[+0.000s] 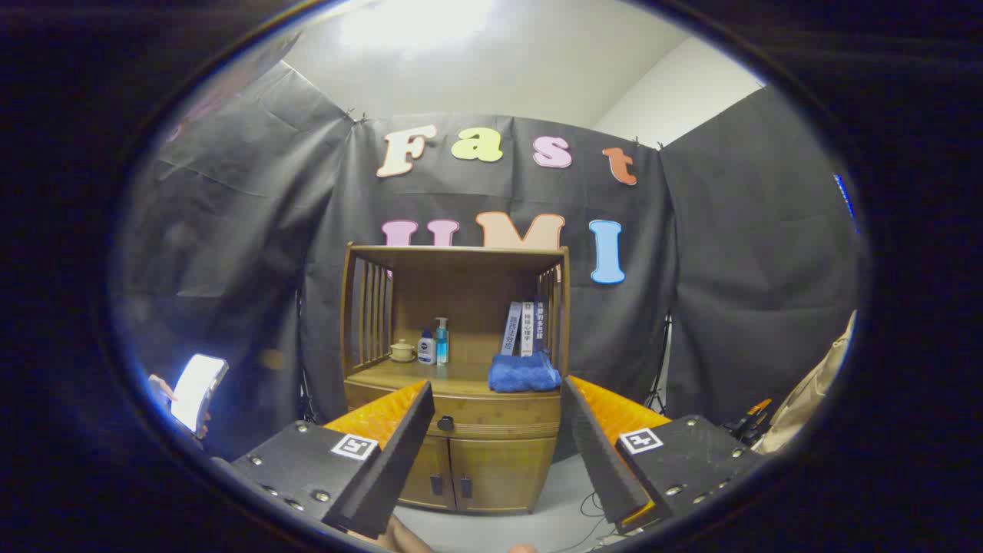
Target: Pull open the drawer, take out the items inside it, and place them on the countertop above the cabinet.
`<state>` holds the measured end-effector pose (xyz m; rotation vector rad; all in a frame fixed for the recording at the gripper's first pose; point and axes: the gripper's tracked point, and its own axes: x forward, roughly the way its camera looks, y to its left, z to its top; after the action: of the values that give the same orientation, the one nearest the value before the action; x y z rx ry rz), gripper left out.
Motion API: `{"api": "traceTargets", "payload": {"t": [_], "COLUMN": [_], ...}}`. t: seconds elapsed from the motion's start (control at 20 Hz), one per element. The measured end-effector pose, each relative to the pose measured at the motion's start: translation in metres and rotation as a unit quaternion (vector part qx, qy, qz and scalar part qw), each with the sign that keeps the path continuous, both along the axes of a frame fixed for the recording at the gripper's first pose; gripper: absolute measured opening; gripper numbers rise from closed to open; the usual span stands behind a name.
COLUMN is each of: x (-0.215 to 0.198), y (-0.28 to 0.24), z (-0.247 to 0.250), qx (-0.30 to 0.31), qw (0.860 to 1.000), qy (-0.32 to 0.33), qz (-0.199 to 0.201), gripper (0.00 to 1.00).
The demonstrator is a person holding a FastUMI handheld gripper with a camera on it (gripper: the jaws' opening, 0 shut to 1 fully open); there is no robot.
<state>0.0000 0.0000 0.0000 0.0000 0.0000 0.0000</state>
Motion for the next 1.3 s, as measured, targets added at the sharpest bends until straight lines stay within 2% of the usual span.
{"api": "traceTargets", "payload": {"t": [0.25, 0.5, 0.85, 1.3], "x": [0.005, 0.031, 0.122, 0.253], "y": [0.003, 0.019, 0.064, 0.105], "z": [-0.007, -0.025, -0.07, -0.18], "qx": [0.005, -0.006, 0.017, 0.022], "qw": [1.0, 1.0, 0.999, 0.997], "qy": [0.007, 0.02, 0.025, 0.047], "qz": [0.004, 0.015, 0.045, 0.049], "gripper": [0.99, 0.99, 0.99, 0.99]}}
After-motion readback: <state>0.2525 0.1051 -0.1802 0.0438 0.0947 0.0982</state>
